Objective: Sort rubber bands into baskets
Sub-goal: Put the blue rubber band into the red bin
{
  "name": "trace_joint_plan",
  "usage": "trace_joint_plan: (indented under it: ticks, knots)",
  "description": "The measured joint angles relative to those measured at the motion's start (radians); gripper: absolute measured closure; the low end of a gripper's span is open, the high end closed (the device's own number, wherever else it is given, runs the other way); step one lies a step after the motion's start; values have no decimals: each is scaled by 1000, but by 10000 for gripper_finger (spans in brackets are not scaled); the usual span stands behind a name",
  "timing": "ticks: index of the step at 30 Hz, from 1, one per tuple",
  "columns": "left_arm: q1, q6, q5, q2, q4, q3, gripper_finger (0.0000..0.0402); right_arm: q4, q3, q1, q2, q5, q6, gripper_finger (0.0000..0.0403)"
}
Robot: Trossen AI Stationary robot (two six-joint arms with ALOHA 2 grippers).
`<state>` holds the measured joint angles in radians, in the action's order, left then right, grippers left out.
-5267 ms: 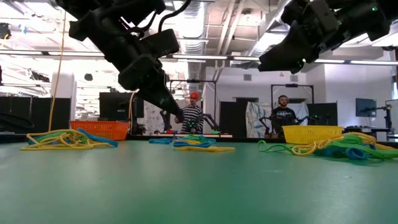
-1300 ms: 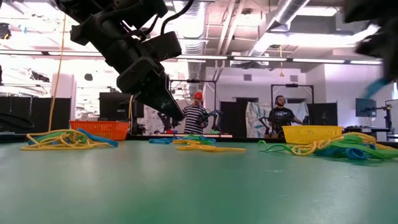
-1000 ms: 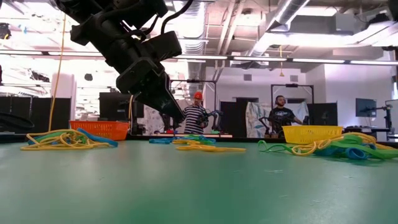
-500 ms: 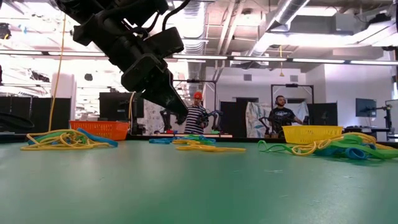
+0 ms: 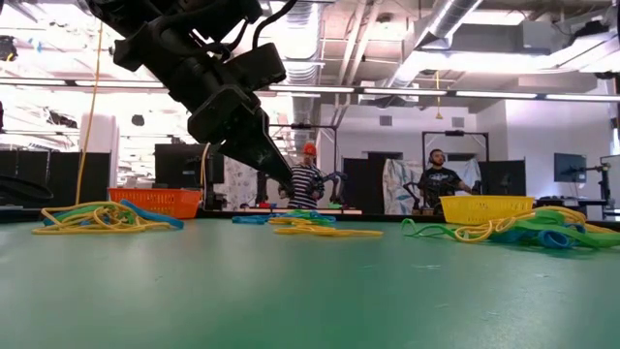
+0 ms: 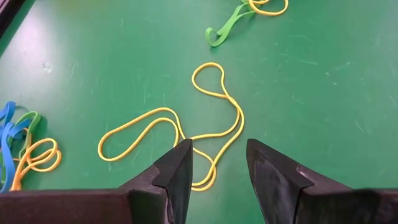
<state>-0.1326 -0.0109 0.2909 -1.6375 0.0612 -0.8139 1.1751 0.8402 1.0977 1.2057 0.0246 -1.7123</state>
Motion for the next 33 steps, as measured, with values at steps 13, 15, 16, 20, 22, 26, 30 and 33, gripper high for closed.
trace_joint_plan:
  ticks: [13, 15, 16, 20, 22, 26, 30, 33]
  knots:
    - [0, 4, -1, 0, -45, 0, 261, 1, 0, 0, -5, 32, -14, 211]
    - [0, 7, 3, 0, -59, 0, 261, 3, 0, 0, -12, 53, -3, 195]
    - [0, 8, 6, 0, -65, 0, 261, 3, 0, -2, -16, 72, 8, 188]
    - [0, 9, 55, 2, -87, 0, 261, 3, 0, -26, -18, 168, 76, 172]
    - [0, 9, 92, 10, -110, 0, 261, 5, 0, -48, -18, 221, 118, 171]
    - [1, -15, 161, 47, -173, 0, 261, 3, 0, -103, -17, 335, 211, 171]
    - [14, -72, 166, 93, -277, 0, 261, -17, 0, -167, -17, 503, 310, 171]
    - [27, -126, 150, 118, -387, 0, 261, -76, 0, -221, -15, 628, 422, 171]
